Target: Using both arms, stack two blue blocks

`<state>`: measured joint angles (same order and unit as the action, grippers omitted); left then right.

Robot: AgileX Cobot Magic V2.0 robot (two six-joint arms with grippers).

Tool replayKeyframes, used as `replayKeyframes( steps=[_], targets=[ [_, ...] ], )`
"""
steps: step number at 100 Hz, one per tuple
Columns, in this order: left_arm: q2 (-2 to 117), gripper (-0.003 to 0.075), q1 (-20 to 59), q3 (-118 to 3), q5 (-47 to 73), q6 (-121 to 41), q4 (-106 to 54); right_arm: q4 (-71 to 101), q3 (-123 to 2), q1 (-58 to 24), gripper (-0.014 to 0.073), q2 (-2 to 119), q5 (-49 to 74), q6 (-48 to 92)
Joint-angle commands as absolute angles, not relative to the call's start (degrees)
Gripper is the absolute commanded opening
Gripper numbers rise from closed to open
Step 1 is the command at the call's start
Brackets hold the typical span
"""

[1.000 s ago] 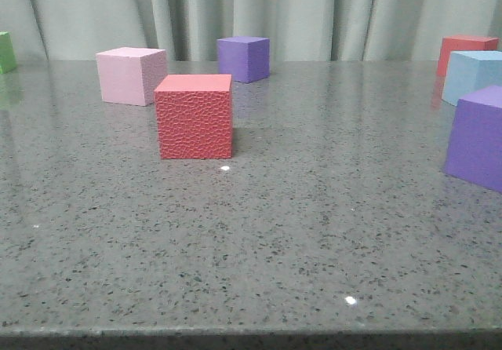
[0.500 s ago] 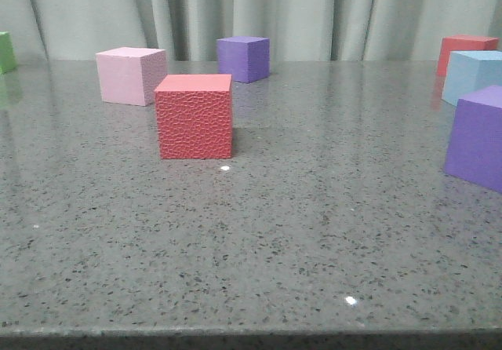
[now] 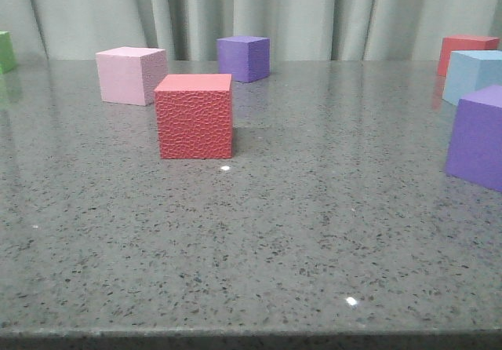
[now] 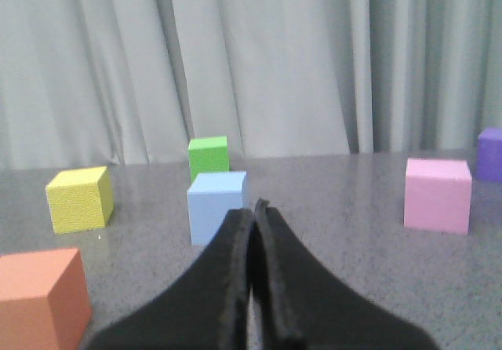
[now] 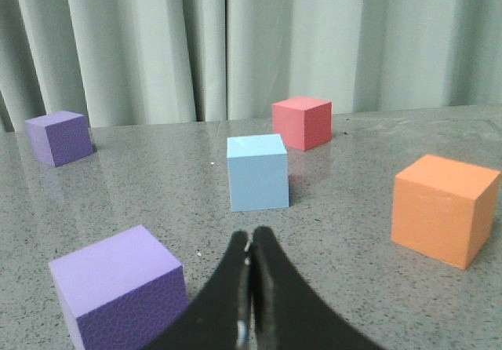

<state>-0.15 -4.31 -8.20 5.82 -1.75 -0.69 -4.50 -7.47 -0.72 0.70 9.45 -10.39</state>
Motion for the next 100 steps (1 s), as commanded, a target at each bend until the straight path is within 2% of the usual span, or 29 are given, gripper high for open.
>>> replayKeyframes(
  steps=[1,17,33,74,84,100],
  targets=[
    [2.55,-0.0019,-4.34,-14.36,5.23,-1.58,-1.90,-4.91,-12.86,-0.47,-0.0112,4.16,10.39,-10.34],
    [8.99,-0.0019,-4.34,-21.87,11.77,-1.58,-3.50,-4.86,-20.24,-0.47,-0.0111,10.77,18.13,-10.34],
    [14.81,-0.0019,-4.34,-27.27,12.48,-1.58,-6.34,-4.86,-26.66,-0.47,-0.0111,18.14,23.58,-10.34],
    [28.87,-0.0011,-4.34,-32.14,12.31,-1.69,-6.34,-4.86,-38.01,-0.47,-0.0102,33.53,25.50,-10.34],
    [30.00,0.0085,-4.34,-32.50,11.95,-1.69,-6.34,-4.86,-39.14,-0.47,0.0000,35.22,25.67,-10.30],
    [30.00,0.0410,-4.34,-33.02,11.56,-1.69,-6.23,-4.86,-39.32,-0.47,0.0325,35.27,25.18,-10.30]
  ],
)
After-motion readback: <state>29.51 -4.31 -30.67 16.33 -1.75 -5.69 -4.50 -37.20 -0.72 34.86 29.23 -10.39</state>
